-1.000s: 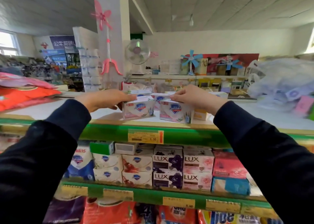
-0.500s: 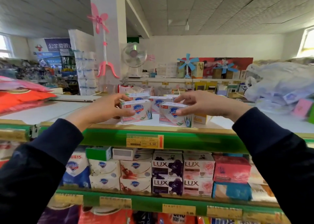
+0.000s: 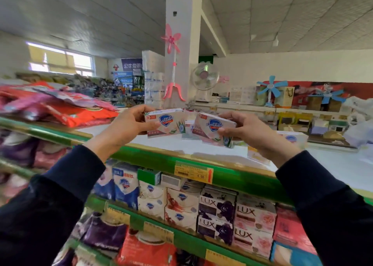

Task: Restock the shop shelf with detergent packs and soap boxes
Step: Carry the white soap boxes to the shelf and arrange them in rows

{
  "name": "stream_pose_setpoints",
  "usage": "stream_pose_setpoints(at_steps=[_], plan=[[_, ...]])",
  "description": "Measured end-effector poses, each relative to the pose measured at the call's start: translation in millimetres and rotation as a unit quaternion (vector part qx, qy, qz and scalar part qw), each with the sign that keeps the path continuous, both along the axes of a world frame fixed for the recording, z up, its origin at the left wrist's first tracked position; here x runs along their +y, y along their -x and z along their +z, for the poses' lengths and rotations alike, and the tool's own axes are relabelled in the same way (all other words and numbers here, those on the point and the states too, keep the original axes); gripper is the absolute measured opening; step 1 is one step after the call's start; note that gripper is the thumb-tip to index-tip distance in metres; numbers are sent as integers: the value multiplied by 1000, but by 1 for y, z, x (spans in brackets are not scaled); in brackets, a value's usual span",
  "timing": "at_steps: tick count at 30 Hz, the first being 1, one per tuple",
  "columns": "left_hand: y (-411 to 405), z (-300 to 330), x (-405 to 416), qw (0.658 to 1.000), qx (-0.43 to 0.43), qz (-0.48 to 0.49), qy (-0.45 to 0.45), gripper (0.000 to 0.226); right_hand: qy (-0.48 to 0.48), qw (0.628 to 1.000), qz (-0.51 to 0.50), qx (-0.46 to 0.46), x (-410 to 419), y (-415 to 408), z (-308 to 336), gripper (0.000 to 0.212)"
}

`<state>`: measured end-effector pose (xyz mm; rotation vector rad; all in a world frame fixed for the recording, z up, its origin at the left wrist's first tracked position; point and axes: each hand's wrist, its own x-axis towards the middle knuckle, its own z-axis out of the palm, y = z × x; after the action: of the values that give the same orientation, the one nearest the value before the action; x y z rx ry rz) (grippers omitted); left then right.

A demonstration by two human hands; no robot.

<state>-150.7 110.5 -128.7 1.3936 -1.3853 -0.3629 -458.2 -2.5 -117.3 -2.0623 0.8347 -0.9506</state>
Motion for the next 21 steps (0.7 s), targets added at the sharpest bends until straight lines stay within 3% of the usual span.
stream_pose_setpoints(at_steps=[6,13,17,21], plan=[[0,-8,103,994,2,111,1,25,-27,988,136,-69,33,-36,-10,42],[45,-38,252,968,19,250,-20,30,-64,961,260,-65,97,-64,-44,29],[85,-54,350,939,18,342,-27,18,-100,923,369,-45,163,-82,-60,24],[130,-59,461,896,26,442,-40,21,-98,876,471,-28,253,-102,-64,22]])
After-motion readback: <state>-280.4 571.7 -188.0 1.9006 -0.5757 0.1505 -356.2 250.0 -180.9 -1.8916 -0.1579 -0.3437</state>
